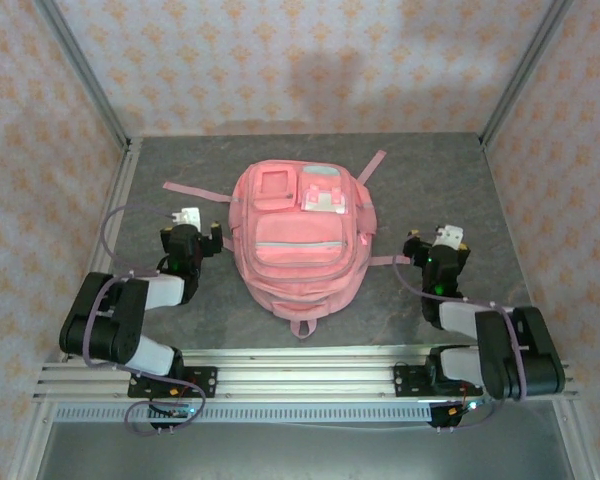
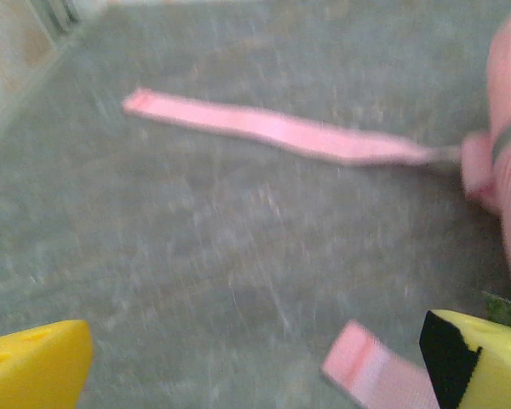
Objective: Pack books, pencil case, and school supplies into a backpack
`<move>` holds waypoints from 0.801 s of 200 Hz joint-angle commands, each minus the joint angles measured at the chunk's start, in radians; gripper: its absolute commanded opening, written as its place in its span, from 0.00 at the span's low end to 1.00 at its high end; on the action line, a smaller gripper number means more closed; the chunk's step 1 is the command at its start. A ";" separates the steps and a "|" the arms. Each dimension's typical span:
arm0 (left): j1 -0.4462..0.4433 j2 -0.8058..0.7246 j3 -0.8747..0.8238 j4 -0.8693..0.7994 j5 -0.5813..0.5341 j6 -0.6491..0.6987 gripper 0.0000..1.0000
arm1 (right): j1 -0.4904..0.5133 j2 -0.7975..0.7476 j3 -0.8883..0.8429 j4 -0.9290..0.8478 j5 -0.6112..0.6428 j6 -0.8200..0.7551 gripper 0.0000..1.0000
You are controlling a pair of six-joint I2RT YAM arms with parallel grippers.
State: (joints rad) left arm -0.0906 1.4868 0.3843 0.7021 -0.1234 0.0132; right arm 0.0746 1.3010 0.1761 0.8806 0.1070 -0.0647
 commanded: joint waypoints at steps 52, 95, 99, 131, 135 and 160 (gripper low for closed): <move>0.042 0.014 0.046 0.039 0.041 0.009 1.00 | -0.061 0.246 0.186 0.057 0.001 0.066 1.00; 0.042 0.013 0.047 0.036 0.042 0.009 1.00 | -0.055 0.244 0.190 0.043 0.033 0.066 0.99; 0.042 0.013 0.047 0.034 0.042 0.009 1.00 | -0.054 0.241 0.187 0.049 0.033 0.065 0.99; 0.042 0.013 0.045 0.037 0.041 0.009 1.00 | -0.055 0.239 0.096 0.212 0.064 0.075 0.99; 0.042 0.013 0.045 0.038 0.041 0.009 1.00 | -0.055 0.236 0.083 0.236 0.043 0.069 0.99; 0.042 0.014 0.045 0.037 0.041 0.009 1.00 | -0.053 0.269 0.016 0.404 -0.201 -0.024 0.99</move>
State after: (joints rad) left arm -0.0540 1.5059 0.4110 0.7097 -0.0826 0.0174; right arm 0.0193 1.5497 0.2344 1.0798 0.0895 -0.0219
